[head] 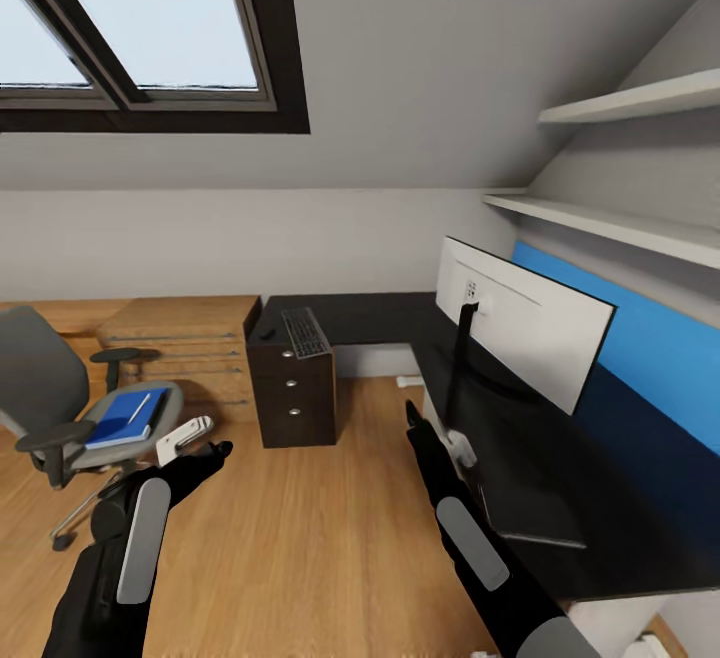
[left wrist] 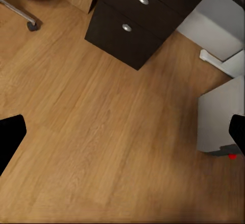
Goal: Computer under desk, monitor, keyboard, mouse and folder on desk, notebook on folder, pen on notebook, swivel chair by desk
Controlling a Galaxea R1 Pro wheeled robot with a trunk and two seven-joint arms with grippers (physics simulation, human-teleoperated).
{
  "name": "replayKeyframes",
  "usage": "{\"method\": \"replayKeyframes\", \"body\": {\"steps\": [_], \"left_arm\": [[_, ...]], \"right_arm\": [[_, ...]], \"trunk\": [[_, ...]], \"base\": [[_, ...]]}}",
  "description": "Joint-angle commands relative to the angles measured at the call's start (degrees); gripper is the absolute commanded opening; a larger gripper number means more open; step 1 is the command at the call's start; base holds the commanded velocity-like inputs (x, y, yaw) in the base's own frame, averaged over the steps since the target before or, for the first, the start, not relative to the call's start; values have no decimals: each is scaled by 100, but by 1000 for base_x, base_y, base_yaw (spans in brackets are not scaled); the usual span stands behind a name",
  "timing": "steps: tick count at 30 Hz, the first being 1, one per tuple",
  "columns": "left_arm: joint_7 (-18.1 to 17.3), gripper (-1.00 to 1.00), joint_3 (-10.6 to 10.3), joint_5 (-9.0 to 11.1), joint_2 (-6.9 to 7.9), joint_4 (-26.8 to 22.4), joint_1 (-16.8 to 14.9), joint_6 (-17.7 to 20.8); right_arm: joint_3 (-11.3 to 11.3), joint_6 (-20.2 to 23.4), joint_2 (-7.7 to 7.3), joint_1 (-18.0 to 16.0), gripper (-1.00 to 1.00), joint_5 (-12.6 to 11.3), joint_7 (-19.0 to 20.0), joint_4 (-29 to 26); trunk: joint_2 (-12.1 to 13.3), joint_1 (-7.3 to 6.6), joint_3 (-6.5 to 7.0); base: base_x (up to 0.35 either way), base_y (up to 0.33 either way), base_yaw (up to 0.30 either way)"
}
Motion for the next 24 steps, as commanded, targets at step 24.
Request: {"method": "replayKeyframes", "body": {"steps": [24], "left_arm": [[52,100,-130,46,-14,8,-6,24]], "right_arm": [[31,-62,-147,-7,100,127,-16,-6]], "trunk": [[876,-485,386]], "base": [[-291,-234,0]]}}
